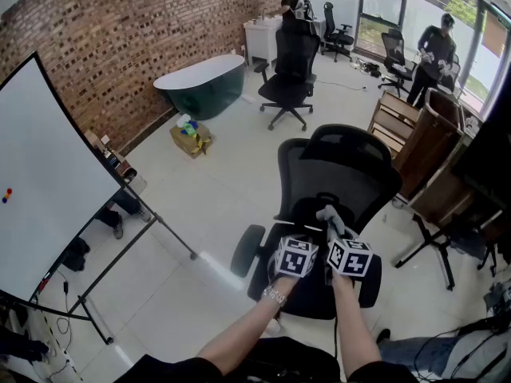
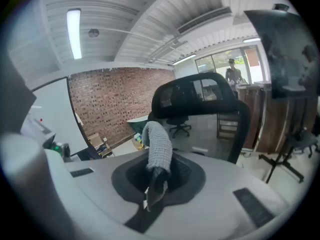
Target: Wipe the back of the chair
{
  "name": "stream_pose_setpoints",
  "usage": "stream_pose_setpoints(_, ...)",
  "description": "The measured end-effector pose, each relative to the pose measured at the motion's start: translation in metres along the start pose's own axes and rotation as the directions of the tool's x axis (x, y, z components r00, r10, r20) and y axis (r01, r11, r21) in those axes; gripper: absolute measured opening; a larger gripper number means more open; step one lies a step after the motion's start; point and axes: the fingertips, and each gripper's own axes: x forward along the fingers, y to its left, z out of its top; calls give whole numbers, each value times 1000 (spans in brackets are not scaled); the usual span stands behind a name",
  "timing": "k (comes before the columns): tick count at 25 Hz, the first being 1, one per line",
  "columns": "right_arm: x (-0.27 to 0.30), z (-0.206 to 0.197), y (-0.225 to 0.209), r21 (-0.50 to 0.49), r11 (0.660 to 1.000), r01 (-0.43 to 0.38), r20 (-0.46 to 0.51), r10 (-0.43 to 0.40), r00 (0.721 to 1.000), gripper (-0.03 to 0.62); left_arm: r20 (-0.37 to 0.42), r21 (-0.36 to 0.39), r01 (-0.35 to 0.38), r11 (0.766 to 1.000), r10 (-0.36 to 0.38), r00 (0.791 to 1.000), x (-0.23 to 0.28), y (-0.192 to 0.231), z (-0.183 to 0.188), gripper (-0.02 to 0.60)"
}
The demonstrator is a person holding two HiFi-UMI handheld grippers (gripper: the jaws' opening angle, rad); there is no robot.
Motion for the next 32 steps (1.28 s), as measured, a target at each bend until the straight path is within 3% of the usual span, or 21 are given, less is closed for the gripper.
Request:
stream_pose_setpoints(5, 43, 130, 4, -79, 995, 57, 146, -45, 988, 25, -55, -27, -13, 1000, 12, 998, 16, 40, -3, 2)
stream_pose_setpoints(10, 110, 187, 16, -25, 998, 50, 164, -45, 985, 25, -68, -40, -29, 999, 26, 997, 28, 59, -5, 2)
stream_pose_setpoints(14, 146, 184, 2, -68, 991, 117, 78, -112, 991, 25, -42, -40, -43, 998, 42, 998, 35, 64, 10, 2)
stream_pose_setpoints(18, 134, 185, -41, -83, 978, 193, 77, -187, 979, 25, -32, -44, -50, 998, 49, 998, 43, 64, 16, 2)
stream_pose_setpoints(22, 90, 189, -111, -31, 949, 314, 111, -309, 944, 25, -20, -30, -33, 999, 33, 999, 53, 57, 28, 2)
stream_pose_setpoints(25, 44, 189, -169, 55, 910, 410, 150, -413, 898, 25, -8, -23, -19, 1000, 19, 1000, 63, 46, 39, 2)
stream_pose_setpoints(28, 18, 179, -214, 118, 880, 459, 147, -473, 869, 25, -9, -26, -10, 1000, 10, 1000, 71, 38, 41, 2)
stream_pose_setpoints(30, 9, 182, -219, 123, 876, 466, 161, -481, 862, 25, -17, -31, -9, 999, 9, 1000, 74, 37, 38, 2)
stream_pose_setpoints(32, 4, 193, -195, 118, 897, 427, 209, -443, 872, 25, -9, -26, -9, 1000, 9, 1000, 72, 38, 42, 2)
